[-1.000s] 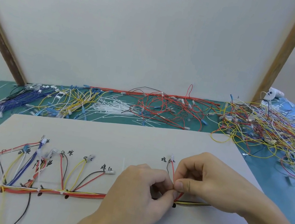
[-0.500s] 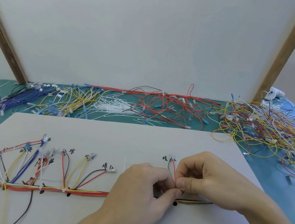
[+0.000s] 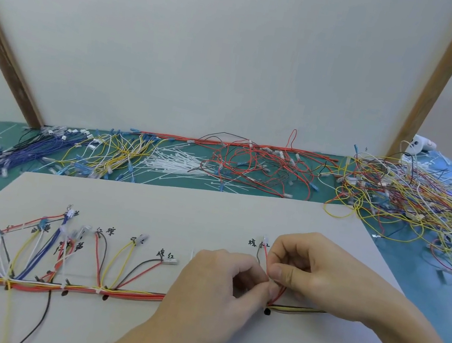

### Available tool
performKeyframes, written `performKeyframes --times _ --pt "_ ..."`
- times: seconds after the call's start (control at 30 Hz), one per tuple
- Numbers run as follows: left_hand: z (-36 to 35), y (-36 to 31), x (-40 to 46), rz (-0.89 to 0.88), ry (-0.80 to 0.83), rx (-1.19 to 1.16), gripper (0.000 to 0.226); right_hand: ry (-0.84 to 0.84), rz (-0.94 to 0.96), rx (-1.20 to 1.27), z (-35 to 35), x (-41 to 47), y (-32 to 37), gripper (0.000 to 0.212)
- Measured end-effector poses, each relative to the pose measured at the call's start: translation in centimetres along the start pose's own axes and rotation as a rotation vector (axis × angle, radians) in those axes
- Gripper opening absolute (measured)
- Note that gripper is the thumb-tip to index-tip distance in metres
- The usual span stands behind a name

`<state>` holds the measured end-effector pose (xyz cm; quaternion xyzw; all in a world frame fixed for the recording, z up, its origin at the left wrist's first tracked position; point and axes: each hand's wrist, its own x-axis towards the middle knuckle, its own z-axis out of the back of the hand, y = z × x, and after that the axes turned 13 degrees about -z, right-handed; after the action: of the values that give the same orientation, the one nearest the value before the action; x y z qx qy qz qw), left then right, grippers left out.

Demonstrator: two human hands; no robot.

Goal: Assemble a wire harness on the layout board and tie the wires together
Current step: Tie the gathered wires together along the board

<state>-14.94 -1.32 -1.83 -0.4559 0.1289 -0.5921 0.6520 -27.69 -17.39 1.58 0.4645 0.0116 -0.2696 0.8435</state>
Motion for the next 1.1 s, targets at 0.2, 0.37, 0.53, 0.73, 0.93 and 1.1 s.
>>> performKeyframes --times 0.2,0.37,0.53,0.73,0.93,1.1 --pt "0.29 0.00 0.11 0.029 -0.002 -0.050 0.008 0.004 0.002 0.014 -0.02 0.01 -0.12 0.020" --pt "0.17 0.12 0.14 0.057 -0.006 -0.052 0.014 -0.002 0.023 -0.003 0.11 -0.10 -0.11 0.012" --pt "0.28 0.43 0.18 0.040 0.010 -0.050 0.014 -0.004 0.063 -0.063 0.28 -0.02 -0.46 0.014" --pt "0.44 0.82 0.24 0.031 0.043 -0.069 0.015 -0.011 0.098 -0.088 0.48 0.12 -0.79 0.016" --pt "0.36 0.80 0.27 0.034 0.051 -0.094 0.011 -0.055 0.069 -0.058 0.18 0.25 -0.94 0.020" --pt "0.33 0.66 0.19 0.029 0.078 -0.029 0.008 -0.131 0.071 -0.009 0.16 0.30 -0.87 0.019"
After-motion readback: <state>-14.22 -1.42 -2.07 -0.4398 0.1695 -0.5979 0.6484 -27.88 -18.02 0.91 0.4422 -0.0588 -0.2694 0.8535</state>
